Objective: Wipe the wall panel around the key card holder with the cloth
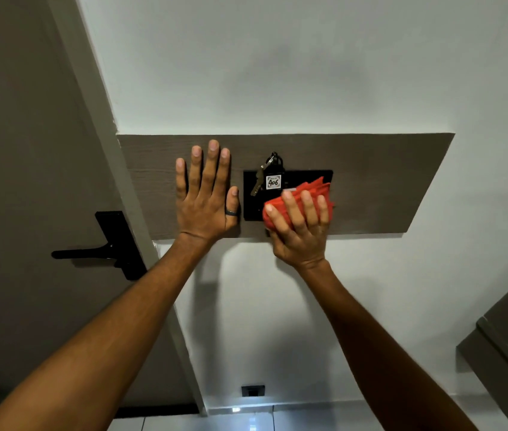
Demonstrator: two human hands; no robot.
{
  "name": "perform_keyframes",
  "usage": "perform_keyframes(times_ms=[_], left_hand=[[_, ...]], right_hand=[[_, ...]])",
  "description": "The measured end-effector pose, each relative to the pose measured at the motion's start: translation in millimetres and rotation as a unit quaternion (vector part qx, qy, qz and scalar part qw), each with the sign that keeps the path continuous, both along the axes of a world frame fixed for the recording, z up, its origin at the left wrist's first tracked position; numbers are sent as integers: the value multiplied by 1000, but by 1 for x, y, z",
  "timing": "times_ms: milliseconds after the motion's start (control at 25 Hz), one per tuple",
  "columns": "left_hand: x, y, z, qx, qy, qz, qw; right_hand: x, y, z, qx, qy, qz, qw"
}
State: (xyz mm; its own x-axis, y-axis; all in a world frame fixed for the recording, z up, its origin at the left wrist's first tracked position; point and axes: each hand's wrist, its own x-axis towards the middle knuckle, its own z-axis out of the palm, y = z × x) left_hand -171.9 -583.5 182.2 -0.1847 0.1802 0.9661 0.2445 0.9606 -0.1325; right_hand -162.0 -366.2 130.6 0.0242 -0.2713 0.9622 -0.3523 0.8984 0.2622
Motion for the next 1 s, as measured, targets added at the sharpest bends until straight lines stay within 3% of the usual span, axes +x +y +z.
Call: perform_keyframes(times_ms=[160, 240, 320, 520, 720, 880, 1000], left_hand=[[1, 1, 1, -9, 2, 4, 1000], [0, 1, 1, -14, 4, 5, 1000], [-3, 0, 0, -4, 4, -5, 1000], [-2, 1, -1, -6, 4, 2, 1000], [-1, 1, 2, -6, -4, 5, 1000], [3, 1, 3, 2, -26, 4, 1000], [22, 6, 5, 14, -92, 10, 996]], right_hand=[[5, 15, 5, -154, -51, 0, 987], [-1, 7, 31, -171, -44, 14, 984], [-8, 5, 52, -160, -52, 14, 986], [8, 13, 12, -108, -48, -10, 993], [-5, 8, 50, -115, -37, -3, 993], [3, 18, 39, -54, -53, -8, 997], [24, 45, 34, 34, -97, -6, 995]])
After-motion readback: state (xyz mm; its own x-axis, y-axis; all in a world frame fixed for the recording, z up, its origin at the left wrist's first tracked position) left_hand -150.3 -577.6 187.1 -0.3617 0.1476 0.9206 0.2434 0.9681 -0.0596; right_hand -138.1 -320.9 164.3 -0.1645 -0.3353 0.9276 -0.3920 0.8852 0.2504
